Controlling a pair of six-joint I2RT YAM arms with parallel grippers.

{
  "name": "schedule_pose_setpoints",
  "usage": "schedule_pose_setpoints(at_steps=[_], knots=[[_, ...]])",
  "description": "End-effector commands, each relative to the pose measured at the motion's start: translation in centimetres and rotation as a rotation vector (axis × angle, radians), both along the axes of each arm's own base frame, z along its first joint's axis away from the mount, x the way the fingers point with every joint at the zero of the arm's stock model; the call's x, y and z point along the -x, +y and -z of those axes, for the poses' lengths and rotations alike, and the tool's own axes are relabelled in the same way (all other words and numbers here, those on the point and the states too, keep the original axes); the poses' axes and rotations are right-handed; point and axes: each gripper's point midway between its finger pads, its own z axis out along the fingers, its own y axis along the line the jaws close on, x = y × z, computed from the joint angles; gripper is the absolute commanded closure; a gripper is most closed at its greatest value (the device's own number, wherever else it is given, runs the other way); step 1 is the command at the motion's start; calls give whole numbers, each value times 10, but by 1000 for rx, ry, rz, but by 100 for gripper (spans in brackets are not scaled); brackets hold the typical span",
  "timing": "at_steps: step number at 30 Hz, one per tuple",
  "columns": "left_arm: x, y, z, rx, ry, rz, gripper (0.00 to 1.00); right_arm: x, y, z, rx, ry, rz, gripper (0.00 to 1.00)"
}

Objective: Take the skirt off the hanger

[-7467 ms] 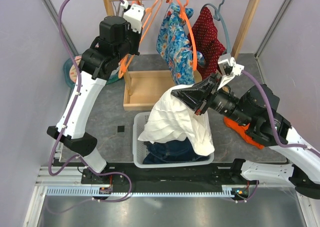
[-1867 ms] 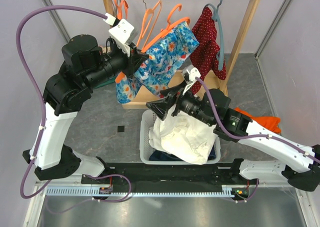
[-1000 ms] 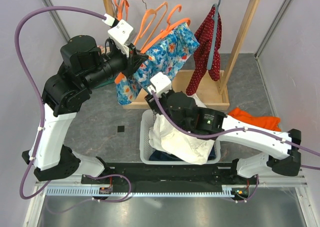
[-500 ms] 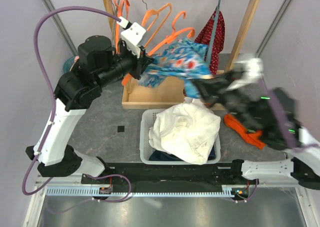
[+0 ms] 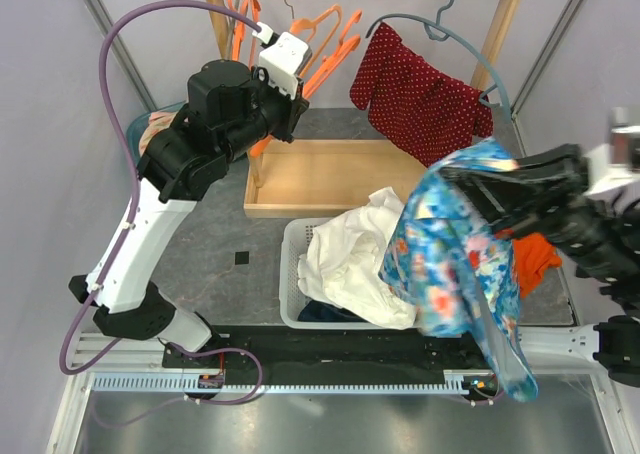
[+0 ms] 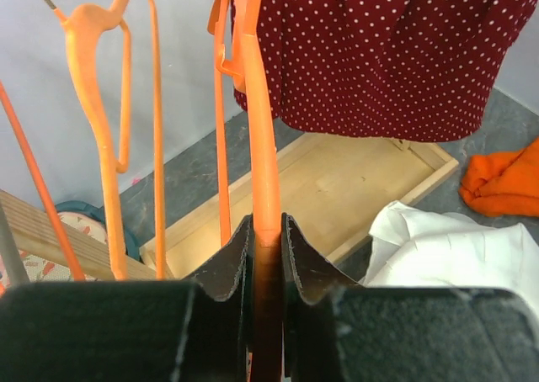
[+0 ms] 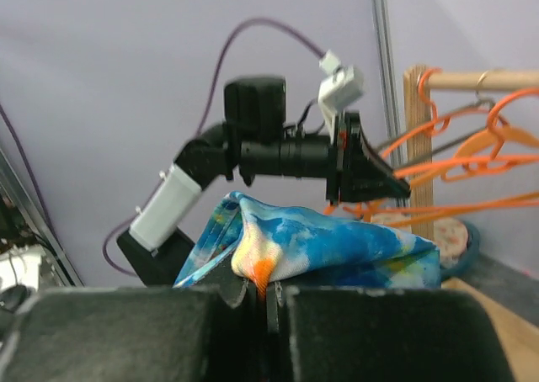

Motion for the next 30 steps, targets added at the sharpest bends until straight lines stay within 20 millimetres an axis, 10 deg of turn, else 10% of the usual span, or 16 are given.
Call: schedule_pose_setpoints(at_steps=[1, 18, 30], knots=[[-7, 8, -37, 59, -109, -52, 98, -8, 35, 22, 85, 38, -24, 100], [-38, -2, -51, 92, -158, -128, 98, -32, 81, 69, 180, 133, 8, 100], [-62, -5, -32, 81, -117, -157, 98, -52, 147, 235, 424, 385, 2, 100]])
